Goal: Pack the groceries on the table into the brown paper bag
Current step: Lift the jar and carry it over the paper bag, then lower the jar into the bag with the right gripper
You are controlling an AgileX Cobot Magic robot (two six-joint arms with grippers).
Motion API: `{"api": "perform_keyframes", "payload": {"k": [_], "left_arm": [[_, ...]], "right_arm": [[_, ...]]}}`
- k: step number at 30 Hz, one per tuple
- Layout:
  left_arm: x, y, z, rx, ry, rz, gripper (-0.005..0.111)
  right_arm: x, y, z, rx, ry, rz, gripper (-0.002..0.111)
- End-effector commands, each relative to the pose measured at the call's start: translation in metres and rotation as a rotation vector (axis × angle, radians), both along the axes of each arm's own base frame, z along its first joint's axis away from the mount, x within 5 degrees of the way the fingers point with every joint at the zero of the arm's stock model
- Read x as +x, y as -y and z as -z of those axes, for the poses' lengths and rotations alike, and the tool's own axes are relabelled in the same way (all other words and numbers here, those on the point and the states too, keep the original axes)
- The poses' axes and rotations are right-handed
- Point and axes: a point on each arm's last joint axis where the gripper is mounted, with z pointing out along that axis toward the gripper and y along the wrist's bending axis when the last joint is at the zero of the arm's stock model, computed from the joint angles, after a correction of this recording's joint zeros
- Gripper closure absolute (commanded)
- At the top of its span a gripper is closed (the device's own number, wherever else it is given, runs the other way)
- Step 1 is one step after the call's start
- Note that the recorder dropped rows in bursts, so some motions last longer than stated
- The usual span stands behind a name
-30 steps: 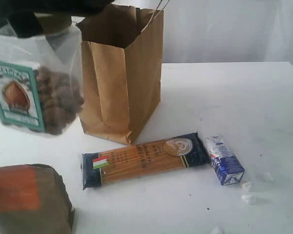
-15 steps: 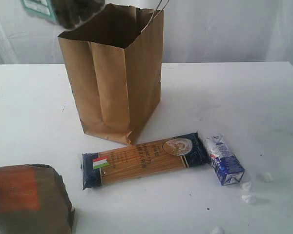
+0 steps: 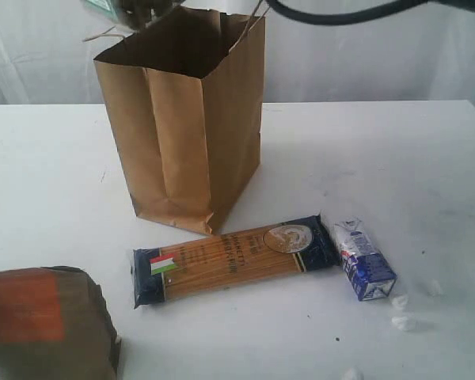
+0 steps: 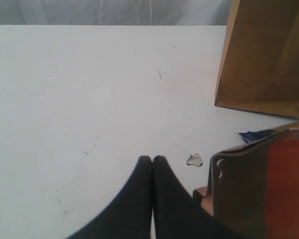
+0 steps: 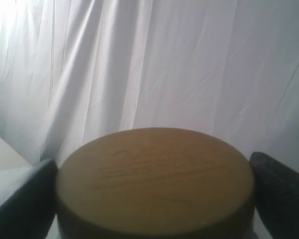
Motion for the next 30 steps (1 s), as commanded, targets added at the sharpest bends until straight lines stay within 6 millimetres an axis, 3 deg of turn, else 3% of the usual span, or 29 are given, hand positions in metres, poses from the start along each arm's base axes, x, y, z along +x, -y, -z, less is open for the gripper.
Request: {"api": "perform_keyframes", "payload": {"k": [1,10,30], "left_arm": [[-0.001,0.001,0.0,-0.016,0.001,0.006,0.107],[-0.001,0.001,0.0,-0.016,0.001,0.006,0.107],[-0.001,0.001,0.0,-0.016,0.001,0.006,0.107]], "right_arm": [[0.009,0.008,0.007,-0.032,0.044,0.061,0.054],[0.03,0.029,0.012,0.001,0.007,0.131,0.054],[0.057,0.015,0.066,-0.108,-0.124,0.123,0.054]]}}
